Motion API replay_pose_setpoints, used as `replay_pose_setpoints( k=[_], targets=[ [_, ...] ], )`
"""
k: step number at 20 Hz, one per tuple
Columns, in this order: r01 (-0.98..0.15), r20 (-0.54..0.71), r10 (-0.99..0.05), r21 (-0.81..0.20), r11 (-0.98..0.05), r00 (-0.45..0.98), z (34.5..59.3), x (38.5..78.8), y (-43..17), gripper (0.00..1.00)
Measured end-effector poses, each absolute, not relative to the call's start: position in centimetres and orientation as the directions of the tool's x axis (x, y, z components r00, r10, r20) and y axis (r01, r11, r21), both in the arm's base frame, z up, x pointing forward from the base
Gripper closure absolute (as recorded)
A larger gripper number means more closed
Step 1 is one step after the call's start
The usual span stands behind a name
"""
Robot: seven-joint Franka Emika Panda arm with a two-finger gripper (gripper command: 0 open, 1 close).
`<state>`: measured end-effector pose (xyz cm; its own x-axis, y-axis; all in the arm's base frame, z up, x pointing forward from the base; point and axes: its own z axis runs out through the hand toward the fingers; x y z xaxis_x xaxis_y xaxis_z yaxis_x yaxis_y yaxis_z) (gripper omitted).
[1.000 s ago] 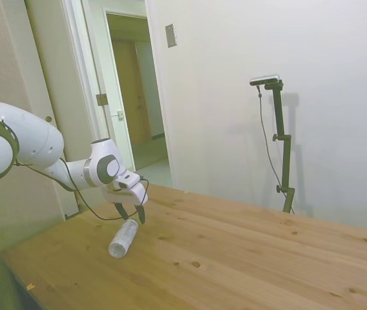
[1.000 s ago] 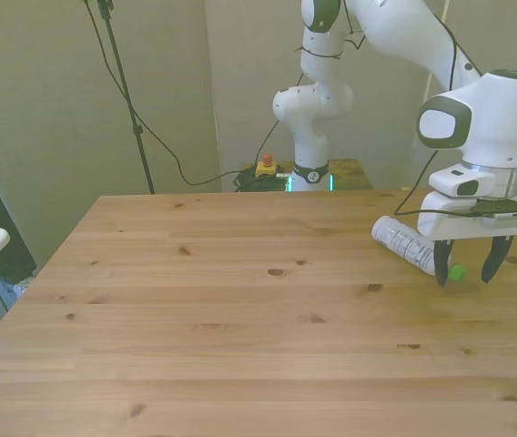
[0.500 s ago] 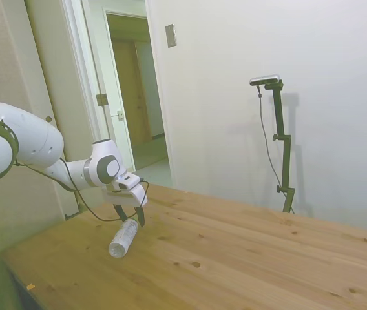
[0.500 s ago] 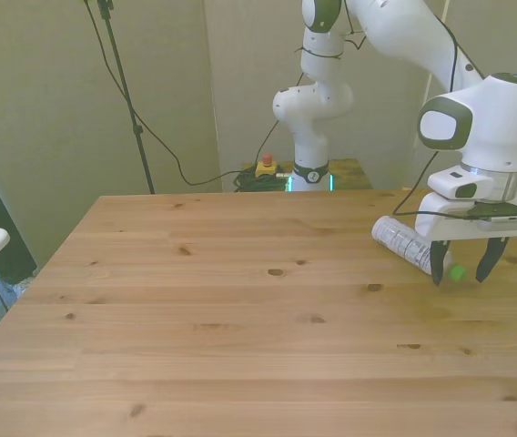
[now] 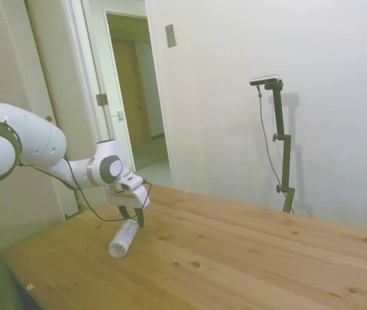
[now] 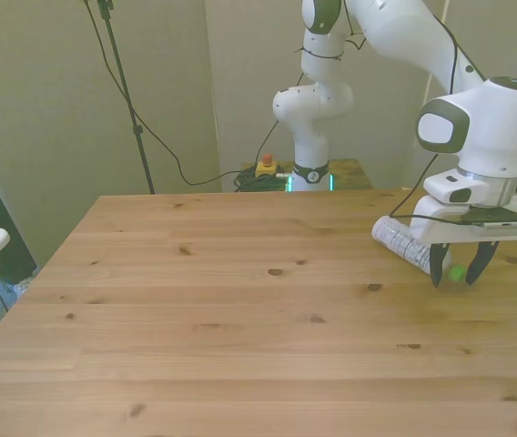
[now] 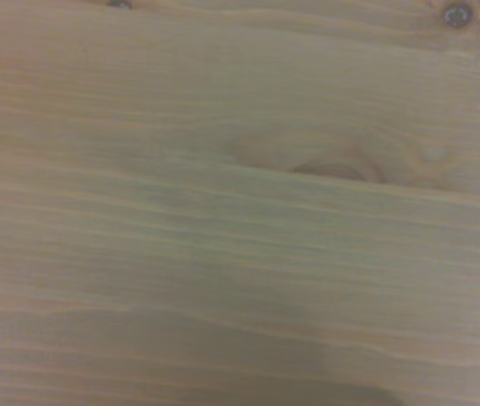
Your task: Stand the water bottle
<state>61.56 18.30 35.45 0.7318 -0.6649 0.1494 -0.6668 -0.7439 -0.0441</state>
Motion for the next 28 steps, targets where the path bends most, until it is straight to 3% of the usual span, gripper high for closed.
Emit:
replay_pose_setpoints(
  k=[10, 18, 21, 28],
  targets=[
    [-0.693, 0.136, -0.690, -0.028, -0.720, 0.711, 35.2, 62.1, 17.7, 1.00],
    [-0.795, 0.154, -0.793, -0.061, -0.603, 0.589, 35.5, 62.8, 16.3, 1.00],
    [-0.815, 0.207, -0.821, -0.136, -0.563, 0.532, 37.8, 62.7, 16.9, 1.00],
    [-0.818, 0.380, -0.863, -0.339, -0.464, 0.332, 46.1, 58.4, 16.9, 1.00]
  ],
)
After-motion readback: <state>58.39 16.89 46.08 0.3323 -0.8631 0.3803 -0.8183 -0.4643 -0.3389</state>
